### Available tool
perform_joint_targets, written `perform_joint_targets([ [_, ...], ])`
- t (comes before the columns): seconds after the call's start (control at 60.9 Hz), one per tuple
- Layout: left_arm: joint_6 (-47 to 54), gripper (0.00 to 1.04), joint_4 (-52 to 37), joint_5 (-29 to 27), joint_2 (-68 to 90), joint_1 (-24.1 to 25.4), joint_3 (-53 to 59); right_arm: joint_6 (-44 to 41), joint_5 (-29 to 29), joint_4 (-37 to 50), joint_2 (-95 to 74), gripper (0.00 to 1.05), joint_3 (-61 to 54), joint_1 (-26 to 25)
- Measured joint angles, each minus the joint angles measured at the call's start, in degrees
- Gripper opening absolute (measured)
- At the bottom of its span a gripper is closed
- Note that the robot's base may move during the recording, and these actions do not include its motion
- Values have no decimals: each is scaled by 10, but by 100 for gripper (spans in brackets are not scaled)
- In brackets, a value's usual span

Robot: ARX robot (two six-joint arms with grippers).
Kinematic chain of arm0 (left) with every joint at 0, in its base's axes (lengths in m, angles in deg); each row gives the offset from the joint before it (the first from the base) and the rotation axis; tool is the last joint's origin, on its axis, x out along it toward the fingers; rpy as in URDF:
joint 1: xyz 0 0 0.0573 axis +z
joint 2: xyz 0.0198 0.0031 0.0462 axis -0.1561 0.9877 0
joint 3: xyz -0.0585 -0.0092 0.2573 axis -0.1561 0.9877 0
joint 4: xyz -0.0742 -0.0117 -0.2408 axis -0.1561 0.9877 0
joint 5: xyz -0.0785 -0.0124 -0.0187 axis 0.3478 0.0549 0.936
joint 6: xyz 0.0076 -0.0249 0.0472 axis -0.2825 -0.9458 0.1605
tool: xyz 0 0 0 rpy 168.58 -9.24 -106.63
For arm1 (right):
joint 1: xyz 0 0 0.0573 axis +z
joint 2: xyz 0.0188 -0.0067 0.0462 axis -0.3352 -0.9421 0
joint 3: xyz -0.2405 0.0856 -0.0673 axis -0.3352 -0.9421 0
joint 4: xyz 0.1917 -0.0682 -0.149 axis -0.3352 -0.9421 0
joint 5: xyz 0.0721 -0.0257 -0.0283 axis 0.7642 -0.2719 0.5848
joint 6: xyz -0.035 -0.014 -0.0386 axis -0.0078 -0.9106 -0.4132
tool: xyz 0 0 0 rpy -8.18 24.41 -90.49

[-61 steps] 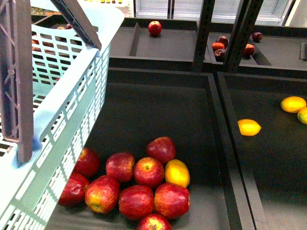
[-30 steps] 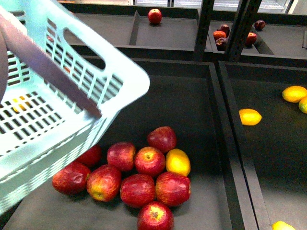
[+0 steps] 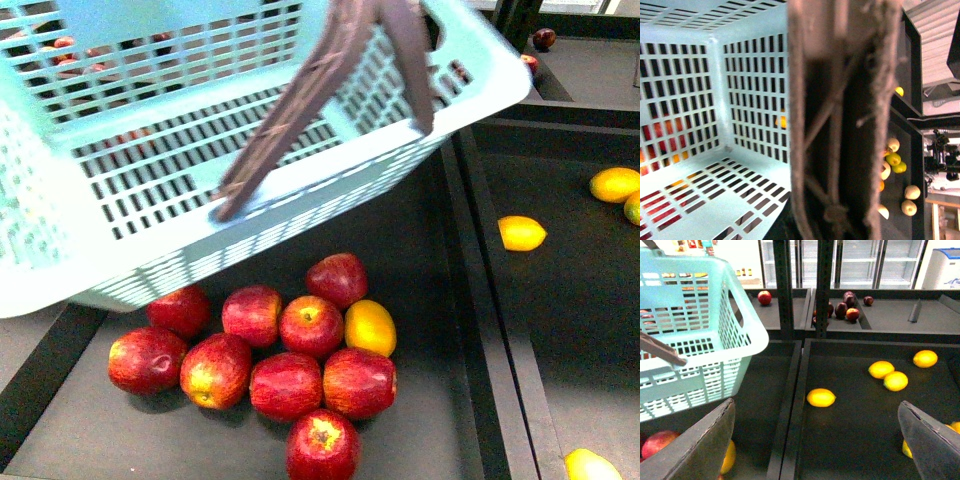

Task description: Pick lemon and mango into basket

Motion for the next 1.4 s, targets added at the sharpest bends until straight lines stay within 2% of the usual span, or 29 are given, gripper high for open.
perform_joint_targets([
  [0.443,-2,5,-34,42,39,-88,-33,0,0,0,0,96,0,0],
  [0.837,-1,5,-34,28,39,-80,-33,0,0,0,0,96,0,0],
  [0.903,-1,5,-34,32,39,-81,-33,37,17,-43,-17,96,13,-9],
  [1.001,-2,5,-34,35,39,-82,-33,101,60,-64,-69,96,21,-61],
  [1.133,-2,5,-34,36,39,-83,-33,139,129,9,-151,96,28,-156],
  [1.264,-1,5,-34,33,39,-83,-33,140,152,169,-315,96,47,-254],
  [1.395,-1,5,-34,33,39,-83,-33,125,127,344,-521,96,87,-301],
])
